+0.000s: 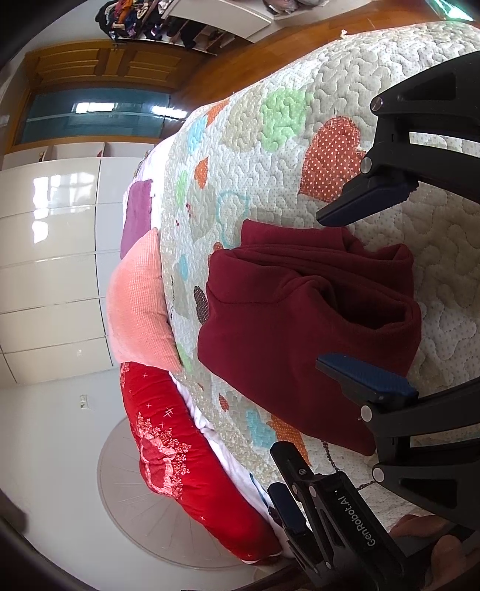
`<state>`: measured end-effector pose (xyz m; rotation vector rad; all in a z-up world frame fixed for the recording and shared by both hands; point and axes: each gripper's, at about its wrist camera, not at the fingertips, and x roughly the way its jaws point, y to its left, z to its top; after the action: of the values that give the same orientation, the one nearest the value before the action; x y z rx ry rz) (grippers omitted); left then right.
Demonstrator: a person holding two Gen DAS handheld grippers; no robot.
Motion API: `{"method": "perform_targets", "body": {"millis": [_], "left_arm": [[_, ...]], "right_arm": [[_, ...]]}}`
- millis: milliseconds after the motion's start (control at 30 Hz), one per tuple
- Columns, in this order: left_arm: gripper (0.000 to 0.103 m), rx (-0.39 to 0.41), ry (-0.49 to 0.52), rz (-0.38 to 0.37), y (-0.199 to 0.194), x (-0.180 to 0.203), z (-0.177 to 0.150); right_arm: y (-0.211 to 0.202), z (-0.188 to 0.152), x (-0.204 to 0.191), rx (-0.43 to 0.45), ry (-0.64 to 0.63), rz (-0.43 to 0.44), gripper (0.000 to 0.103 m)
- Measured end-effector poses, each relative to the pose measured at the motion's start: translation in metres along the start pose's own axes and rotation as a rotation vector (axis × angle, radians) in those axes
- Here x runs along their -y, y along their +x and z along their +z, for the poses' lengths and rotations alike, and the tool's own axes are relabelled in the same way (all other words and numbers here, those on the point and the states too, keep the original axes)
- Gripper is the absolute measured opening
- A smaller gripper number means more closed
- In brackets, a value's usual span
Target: Fold small clothes
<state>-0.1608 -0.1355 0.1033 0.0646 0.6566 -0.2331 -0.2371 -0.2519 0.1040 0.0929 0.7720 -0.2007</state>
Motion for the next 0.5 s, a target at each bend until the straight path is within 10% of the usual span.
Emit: {"method": "perform_targets", "body": {"millis": [500], "left_arm": [[0.064, -0.003, 0.007, 0.008, 0.0020, 0.0010, -0.0012]], "right_arm": [[0.0059, -0.0019, 0.0017, -0.020, 0.013, 0.014, 0.069]]}}
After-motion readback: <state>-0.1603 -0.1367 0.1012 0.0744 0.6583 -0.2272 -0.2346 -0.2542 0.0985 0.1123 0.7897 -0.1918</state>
